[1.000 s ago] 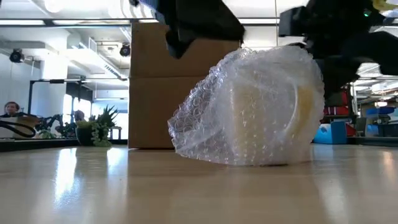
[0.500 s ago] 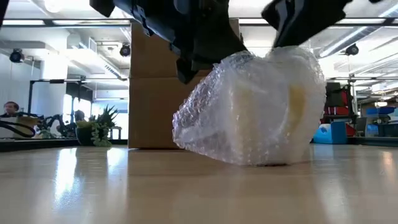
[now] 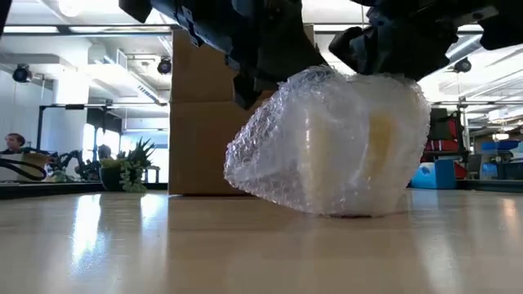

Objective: Wrap mug
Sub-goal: Wrap the yellow mug with bubble wrap

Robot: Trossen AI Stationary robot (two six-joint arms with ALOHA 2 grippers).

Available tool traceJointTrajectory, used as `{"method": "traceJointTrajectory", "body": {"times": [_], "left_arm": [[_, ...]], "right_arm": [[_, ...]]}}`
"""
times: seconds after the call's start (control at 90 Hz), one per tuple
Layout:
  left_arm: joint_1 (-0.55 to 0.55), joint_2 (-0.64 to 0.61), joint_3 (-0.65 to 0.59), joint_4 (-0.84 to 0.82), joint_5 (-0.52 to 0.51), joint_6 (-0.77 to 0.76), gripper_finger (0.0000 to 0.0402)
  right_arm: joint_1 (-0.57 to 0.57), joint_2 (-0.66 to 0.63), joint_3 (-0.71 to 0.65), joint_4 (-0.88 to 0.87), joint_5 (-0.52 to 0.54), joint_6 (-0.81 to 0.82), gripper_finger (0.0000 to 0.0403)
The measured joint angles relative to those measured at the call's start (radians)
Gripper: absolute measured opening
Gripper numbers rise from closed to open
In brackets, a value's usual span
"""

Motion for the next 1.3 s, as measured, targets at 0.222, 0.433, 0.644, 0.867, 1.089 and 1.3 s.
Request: {"method": "traceJointTrajectory", "body": {"times": [0.222, 0.433, 0.644, 0.867, 1.089, 1.3], "left_arm": [[0.000, 0.000, 0.000, 0.005, 0.000, 0.000, 0.0000], [0.000, 0.001, 0.000, -0.006, 0.000, 0.000, 0.0000], [-0.001, 0.001, 0.000, -0.010, 0.000, 0.000, 0.0000], [-0.001, 0.001, 0.000, -0.008, 0.000, 0.000, 0.0000], [-0.001, 0.001, 0.000, 0.003, 0.000, 0.000, 0.0000], [-0.001, 0.001, 0.000, 0.004, 0.000, 0.000, 0.0000]], "right_arm": [[-0.020, 0.030, 0.029, -0.013, -0.009, -0.008, 0.0018], [-0.013, -0.025, 0.196, -0.283, -0.013, 0.027, 0.0018], [-0.005, -0.107, 0.249, -0.617, 0.000, 0.177, 0.0018], [0.017, -0.181, 0.007, -0.523, 0.050, 0.288, 0.0018], [0.013, -0.182, -0.206, -0.199, 0.150, 0.270, 0.0018], [0.016, -0.189, -0.132, -0.082, 0.144, 0.165, 0.0018]]}}
